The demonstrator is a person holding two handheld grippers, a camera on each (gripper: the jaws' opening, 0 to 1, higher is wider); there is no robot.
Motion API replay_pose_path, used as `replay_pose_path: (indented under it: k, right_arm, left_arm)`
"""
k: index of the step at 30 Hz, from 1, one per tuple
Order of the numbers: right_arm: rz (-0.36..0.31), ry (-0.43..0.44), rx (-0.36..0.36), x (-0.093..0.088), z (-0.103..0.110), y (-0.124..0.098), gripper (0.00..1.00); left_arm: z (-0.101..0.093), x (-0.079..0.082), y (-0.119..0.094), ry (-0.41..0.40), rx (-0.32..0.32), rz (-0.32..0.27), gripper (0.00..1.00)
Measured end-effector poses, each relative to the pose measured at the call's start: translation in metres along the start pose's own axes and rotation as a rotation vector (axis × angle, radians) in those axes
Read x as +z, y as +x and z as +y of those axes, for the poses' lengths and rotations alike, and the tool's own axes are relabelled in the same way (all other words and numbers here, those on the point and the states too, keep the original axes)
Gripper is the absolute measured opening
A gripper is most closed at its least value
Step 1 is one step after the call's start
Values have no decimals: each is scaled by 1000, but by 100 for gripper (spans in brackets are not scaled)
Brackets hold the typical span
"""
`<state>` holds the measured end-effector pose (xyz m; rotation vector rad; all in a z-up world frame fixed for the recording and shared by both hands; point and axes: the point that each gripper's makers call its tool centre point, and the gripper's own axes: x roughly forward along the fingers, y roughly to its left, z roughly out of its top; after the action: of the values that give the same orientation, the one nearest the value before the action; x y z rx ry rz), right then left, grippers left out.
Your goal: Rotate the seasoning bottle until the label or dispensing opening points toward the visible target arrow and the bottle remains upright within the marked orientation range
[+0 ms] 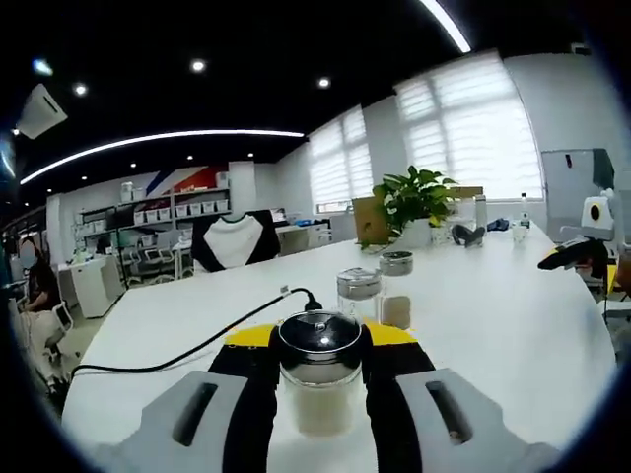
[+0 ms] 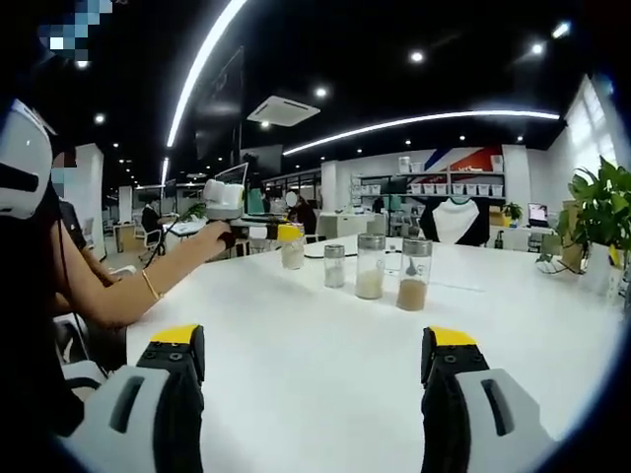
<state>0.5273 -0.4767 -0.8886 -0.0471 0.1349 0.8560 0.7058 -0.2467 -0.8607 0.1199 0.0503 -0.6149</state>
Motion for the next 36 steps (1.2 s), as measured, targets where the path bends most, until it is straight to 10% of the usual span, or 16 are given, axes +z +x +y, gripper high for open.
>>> replay_pose_path:
  k: [36]
  right_arm:
    - [19,-18,54,-6,12,12,91]
  left_arm:
    - [-85,-14,21,-7,-295,16,34]
